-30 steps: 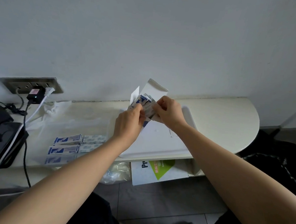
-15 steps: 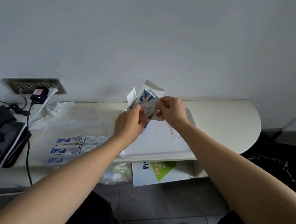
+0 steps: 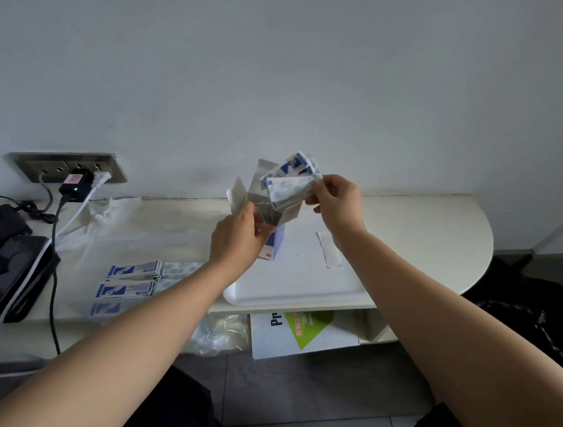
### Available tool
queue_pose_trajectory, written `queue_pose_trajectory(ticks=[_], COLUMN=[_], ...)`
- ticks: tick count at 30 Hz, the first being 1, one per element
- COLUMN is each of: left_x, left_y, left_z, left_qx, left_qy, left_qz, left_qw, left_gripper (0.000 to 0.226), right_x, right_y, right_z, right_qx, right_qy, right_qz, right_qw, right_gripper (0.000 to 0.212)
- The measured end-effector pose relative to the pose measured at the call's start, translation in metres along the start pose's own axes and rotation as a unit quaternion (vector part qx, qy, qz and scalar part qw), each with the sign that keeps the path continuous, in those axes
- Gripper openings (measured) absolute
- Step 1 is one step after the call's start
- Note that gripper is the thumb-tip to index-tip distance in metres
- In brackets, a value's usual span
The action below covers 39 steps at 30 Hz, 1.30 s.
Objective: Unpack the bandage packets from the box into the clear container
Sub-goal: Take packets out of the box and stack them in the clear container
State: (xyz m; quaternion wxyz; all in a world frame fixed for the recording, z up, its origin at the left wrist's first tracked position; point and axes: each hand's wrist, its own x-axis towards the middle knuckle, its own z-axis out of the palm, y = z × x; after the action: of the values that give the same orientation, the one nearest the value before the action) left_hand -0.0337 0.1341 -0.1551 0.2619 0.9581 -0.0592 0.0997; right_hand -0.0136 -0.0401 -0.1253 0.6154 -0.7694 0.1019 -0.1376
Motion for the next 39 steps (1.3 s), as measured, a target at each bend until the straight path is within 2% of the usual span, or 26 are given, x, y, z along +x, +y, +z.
queue_pose_trajectory(ticks=[7, 11, 13, 17, 19, 21, 23, 26, 29, 31, 33, 35, 39], left_x=[0.002, 0.005, 0.003, -0.009, -0.016, -0.021, -0.023, -0.023, -0.022, -0.018, -0.011, -0.007, -0.005], left_y=[-0.002, 0.002, 0.005, 0.008, 0.011, 0.018, 0.028, 0.047, 0.065, 0.071, 0.067, 0.059, 0.044], left_z=[0.0, 0.001, 0.001, 0.0, -0.003, -0.005, -0.001, 0.012, 0.028, 0.036, 0.048, 0.058, 0.061], left_qx=[-0.034, -0.04, -0.034, -0.022, -0.037, -0.065, -0.095, -0.107, -0.088, -0.105, -0.128, -0.163, -0.211], left_qy=[0.018, 0.032, 0.024, 0.045, 0.09, 0.1, 0.068, -0.018, -0.117, -0.151, -0.147, -0.137, -0.113], left_qz=[-0.08, -0.108, -0.102, -0.069, -0.025, 0.041, 0.1, 0.13, 0.067, -0.014, -0.075, -0.121, -0.18], left_qw=[0.996, 0.993, 0.994, 0.996, 0.995, 0.992, 0.988, 0.986, 0.987, 0.983, 0.978, 0.969, 0.954], left_gripper=[0.021, 0.023, 0.025, 0.028, 0.023, 0.016, 0.013, 0.03, 0.042, 0.036, 0.02, 0.028, 0.023], right_x=[0.001, -0.004, -0.009, -0.02, -0.024, -0.026, -0.026, -0.026, -0.026, -0.026, -0.024, -0.021, -0.013], right_y=[0.009, 0.018, 0.025, 0.038, 0.043, 0.047, 0.051, 0.055, 0.056, 0.056, 0.057, 0.06, 0.072], right_z=[-0.025, -0.041, -0.047, -0.053, -0.054, -0.055, -0.054, -0.057, -0.06, -0.061, -0.061, -0.06, -0.06], right_qx=[0.169, 0.174, 0.15, 0.095, 0.072, 0.042, 0.009, -0.027, -0.055, -0.075, -0.083, -0.093, -0.104], right_qy=[0.04, 0.059, 0.044, -0.004, -0.026, -0.046, -0.066, -0.087, -0.115, -0.143, -0.171, -0.187, -0.164], right_qz=[0.116, 0.179, 0.214, 0.259, 0.261, 0.253, 0.236, 0.209, 0.178, 0.158, 0.145, 0.143, 0.162], right_qw=[0.978, 0.967, 0.964, 0.961, 0.962, 0.965, 0.969, 0.974, 0.976, 0.974, 0.971, 0.967, 0.968], right_gripper=[0.016, 0.018, 0.016, 0.011, 0.012, 0.014, 0.017, 0.018, 0.018, 0.017, 0.015, 0.015, 0.016])
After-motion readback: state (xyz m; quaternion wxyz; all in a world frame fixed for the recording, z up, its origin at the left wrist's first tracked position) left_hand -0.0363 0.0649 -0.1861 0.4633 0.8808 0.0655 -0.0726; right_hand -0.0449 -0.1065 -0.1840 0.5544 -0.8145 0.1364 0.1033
